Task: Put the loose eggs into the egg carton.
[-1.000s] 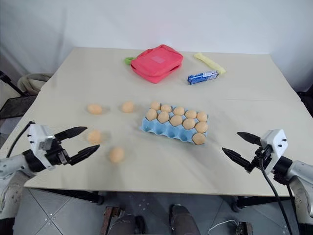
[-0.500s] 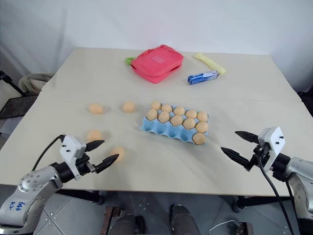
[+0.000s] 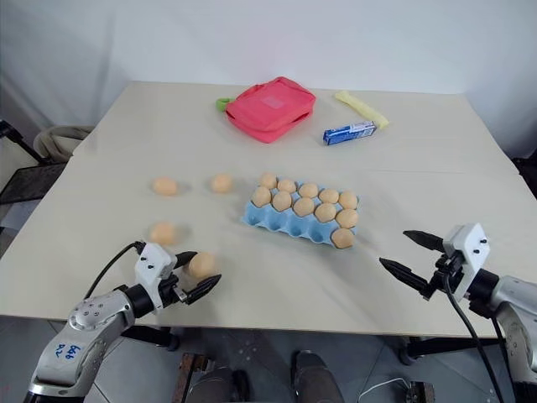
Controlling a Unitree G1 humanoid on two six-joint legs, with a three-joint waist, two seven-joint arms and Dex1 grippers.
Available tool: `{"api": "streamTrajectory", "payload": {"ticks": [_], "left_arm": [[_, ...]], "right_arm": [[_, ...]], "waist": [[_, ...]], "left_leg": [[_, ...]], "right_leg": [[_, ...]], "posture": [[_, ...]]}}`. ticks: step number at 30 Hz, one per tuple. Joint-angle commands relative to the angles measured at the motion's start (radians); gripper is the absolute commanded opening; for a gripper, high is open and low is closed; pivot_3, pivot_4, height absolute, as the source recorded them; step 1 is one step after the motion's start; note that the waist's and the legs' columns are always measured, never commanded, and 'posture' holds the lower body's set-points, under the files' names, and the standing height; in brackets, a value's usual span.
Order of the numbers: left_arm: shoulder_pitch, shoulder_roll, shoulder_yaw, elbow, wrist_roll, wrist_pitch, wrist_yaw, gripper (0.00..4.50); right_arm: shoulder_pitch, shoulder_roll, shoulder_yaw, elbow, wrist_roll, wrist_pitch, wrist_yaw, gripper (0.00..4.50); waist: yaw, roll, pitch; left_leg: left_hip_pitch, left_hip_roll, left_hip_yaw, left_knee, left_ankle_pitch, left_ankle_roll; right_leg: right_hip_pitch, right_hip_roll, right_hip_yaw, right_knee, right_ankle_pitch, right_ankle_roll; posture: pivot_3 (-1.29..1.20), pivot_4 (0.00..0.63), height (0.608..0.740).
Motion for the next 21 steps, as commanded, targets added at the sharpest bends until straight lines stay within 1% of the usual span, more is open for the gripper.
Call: {"api": "streamTrajectory", "payload": {"ticks": [1, 7, 10, 15, 18, 21], "left_arm": [[-0.021, -0.003, -0.010, -0.002, 0.007, 0.004, 0.001, 4.48], [-0.076, -0.007, -0.038, 0.044, 0.023, 0.011, -0.002, 4.48], [-0.081, -0.013, -0.042, 0.042, 0.024, -0.001, -0.002, 3.88], [-0.084, -0.020, -0.032, 0.025, 0.010, 0.010, -0.006, 2.33], [-0.099, -0.002, -0.032, 0.008, -0.009, 0.051, -0.028, 2.33], [-0.105, 0.001, -0.027, 0.005, -0.013, 0.054, -0.036, 2.33]], "right_arm": [[0.022, -0.007, -0.040, -0.065, 0.048, -0.001, 0.025, 4.50], [0.056, -0.002, -0.014, -0.123, 0.046, -0.034, 0.055, 4.50], [0.055, 0.007, -0.011, -0.134, 0.041, -0.028, 0.033, 4.50], [0.071, 0.008, -0.016, -0.143, 0.040, -0.028, 0.029, 4.50], [0.080, 0.007, -0.023, -0.148, 0.040, -0.029, 0.024, 4.50], [0.085, 0.008, -0.024, -0.152, 0.041, -0.030, 0.019, 4.50]], "waist": [[0.001, 0.000, 0.000], [0.003, 0.000, 0.000], [0.001, 0.000, 0.000], [0.004, 0.000, 0.000], [0.006, 0.000, 0.000], [0.004, 0.000, 0.000]], "left_leg": [[0.000, 0.000, 0.000, 0.000, 0.000, 0.000], [0.000, 0.000, 0.000, 0.000, 0.000, 0.000], [0.000, 0.000, 0.000, 0.000, 0.000, 0.000], [0.000, 0.000, -0.001, 0.000, 0.000, 0.000], [0.000, 0.000, -0.001, 0.000, 0.000, 0.000], [0.000, 0.000, -0.001, 0.000, 0.000, 0.000]], "right_leg": [[0.000, 0.000, 0.000, 0.000, 0.000, 0.000], [0.001, 0.000, 0.000, 0.000, 0.000, 0.000], [0.001, 0.000, 0.000, 0.000, 0.000, 0.000], [0.001, 0.000, 0.000, 0.000, 0.000, 0.000], [0.001, 0.000, 0.000, 0.000, 0.000, 0.000], [0.001, 0.000, 0.000, 0.000, 0.000, -0.001]], "posture": [[0.00, 0.150, 0.740], [0.00, 0.150, 0.740], [0.00, 0.150, 0.740], [0.00, 0.150, 0.740], [0.00, 0.150, 0.740], [0.00, 0.150, 0.740]]}}
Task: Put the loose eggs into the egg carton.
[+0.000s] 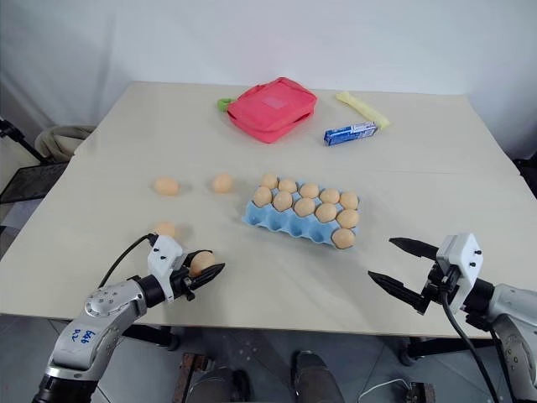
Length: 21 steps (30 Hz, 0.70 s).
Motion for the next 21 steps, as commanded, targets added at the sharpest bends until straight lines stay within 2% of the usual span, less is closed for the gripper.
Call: {"api": "streamTrajectory", "payload": {"ticks": [1, 8, 21], "left_arm": [[-0.011, 0.007, 0.013, -0.044, -0.018, 0.005, -0.012, 2.33], [-0.068, -0.023, 0.074, -0.024, -0.104, 0.022, -0.028, 2.33], [-0.148, 0.003, 0.105, 0.017, -0.126, -0.033, -0.084, 2.33]], "right_arm": [[0.007, 0.003, -0.028, -0.038, 0.012, -0.017, -0.010, 4.50], [0.009, 0.001, -0.033, -0.040, 0.012, -0.020, -0.022, 4.50], [0.005, 0.005, -0.030, -0.047, 0.010, -0.020, -0.050, 4.50]], "waist": [[0.000, 0.000, 0.000], [0.007, 0.000, 0.000], [0.019, 0.000, 0.000]], "left_leg": [[0.000, 0.000, 0.000, 0.000, 0.000, 0.000], [0.000, 0.000, 0.000, 0.000, 0.000, 0.000], [0.000, 0.000, 0.000, 0.000, 0.000, 0.000]], "right_leg": [[0.000, 0.000, 0.000, 0.000, 0.000, 0.000], [0.000, 0.000, 0.000, 0.000, 0.000, 0.000], [0.000, 0.000, 0.000, 0.000, 0.000, 0.000]], "posture": [[0.00, 0.150, 0.740], [0.00, 0.150, 0.740], [0.00, 0.150, 0.740]]}}
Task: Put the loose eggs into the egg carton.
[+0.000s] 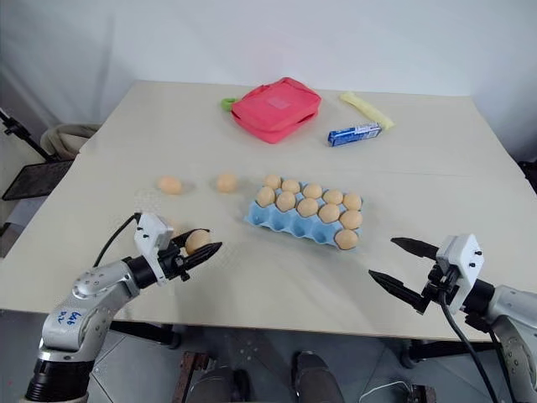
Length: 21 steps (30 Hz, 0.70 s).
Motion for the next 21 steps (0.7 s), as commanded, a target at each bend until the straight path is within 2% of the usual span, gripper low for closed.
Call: {"api": "streamTrajectory", "payload": {"ticks": [1, 6, 12, 16, 21], "left_arm": [[-0.072, -0.008, -0.003, 0.005, -0.022, -0.026, -0.023, 2.33], [-0.265, -0.074, -0.121, 0.083, -0.011, -0.018, -0.071, 2.33], [-0.522, -0.249, -0.240, 0.399, 0.049, -0.225, -0.194, 2.33], [-0.603, -0.321, -0.294, 0.548, 0.079, -0.309, -0.274, 2.33], [-0.702, -0.436, -0.356, 0.756, 0.162, -0.393, -0.274, 2.33]], "right_arm": [[-0.006, 0.006, -0.027, -0.037, 0.010, -0.020, -0.010, 4.50], [-0.012, 0.013, -0.019, -0.043, 0.010, -0.025, -0.016, 4.50], [0.044, 0.020, -0.055, -0.115, 0.025, -0.029, -0.019, 4.50], [0.090, 0.031, -0.076, -0.175, 0.021, -0.031, -0.040, 4.50], [0.160, 0.081, -0.104, -0.257, 0.021, -0.026, -0.107, 4.50]], "waist": [[0.001, 0.000, 0.000], [0.009, 0.000, 0.000], [0.006, 0.000, 0.000], [-0.002, 0.000, 0.000], [0.005, 0.000, 0.001]], "left_leg": [[0.000, 0.000, 0.000, 0.000, 0.000, 0.000], [-0.001, -0.001, -0.001, 0.001, 0.000, 0.000], [-0.001, -0.002, -0.001, 0.003, 0.000, 0.003], [-0.001, -0.001, -0.002, 0.002, -0.001, 0.002], [-0.001, -0.001, -0.004, 0.003, -0.001, 0.002]], "right_leg": [[0.000, 0.000, 0.000, 0.000, 0.000, 0.000], [0.001, -0.001, -0.001, 0.000, 0.001, 0.001], [0.003, 0.000, 0.000, -0.003, 0.003, 0.006], [0.003, 0.002, 0.000, -0.003, 0.003, 0.006], [0.003, 0.003, -0.001, -0.002, 0.003, 0.005]], "posture": [[0.00, 0.150, 0.740], [0.00, 0.150, 0.740], [0.00, 0.150, 0.740], [0.00, 0.150, 0.740], [0.00, 0.150, 0.740]]}}
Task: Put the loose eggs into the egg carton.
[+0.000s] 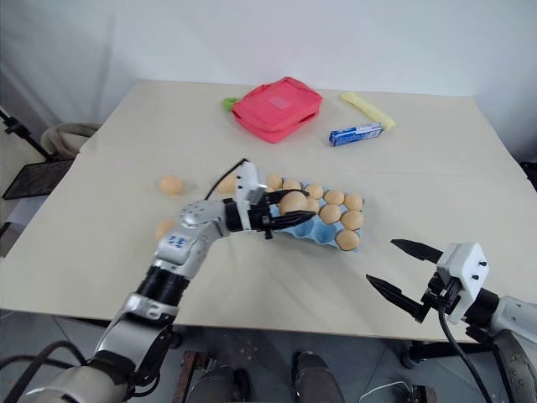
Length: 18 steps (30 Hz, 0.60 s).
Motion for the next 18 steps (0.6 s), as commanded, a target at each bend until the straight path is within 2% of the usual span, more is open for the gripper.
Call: {"api": "streamTrajectory", "payload": {"ticks": [1, 14, 18], "left_arm": [[-0.068, -0.061, -0.026, 0.102, 0.057, -0.084, 0.004, 2.33], [-0.178, -0.153, -0.023, 0.382, 0.178, -0.265, 0.036, 2.33], [-0.188, -0.171, -0.013, 0.409, 0.187, -0.293, 0.038, 3.24]], "right_arm": [[0.052, 0.029, -0.048, -0.076, 0.015, -0.014, -0.038, 4.50], [0.178, 0.095, -0.091, -0.151, 0.007, -0.043, -0.104, 4.50], [0.177, 0.095, -0.088, -0.147, 0.006, -0.045, -0.109, 4.50]], "waist": [[0.002, 0.000, 0.000], [-0.001, -0.001, 0.001], [-0.001, -0.001, 0.001]], "left_leg": [[-0.001, -0.001, -0.001, 0.000, 0.000, 0.001], [-0.001, -0.001, -0.002, -0.001, -0.001, 0.003], [-0.001, -0.001, -0.001, -0.001, -0.001, 0.004]], "right_leg": [[0.000, -0.001, 0.000, 0.000, 0.000, 0.000], [0.001, 0.000, -0.001, -0.004, 0.000, 0.001], [0.001, -0.001, -0.001, -0.005, 0.000, 0.001]], "posture": [[0.00, 0.150, 0.740], [0.00, 0.150, 0.740], [0.00, 0.150, 0.740]]}}
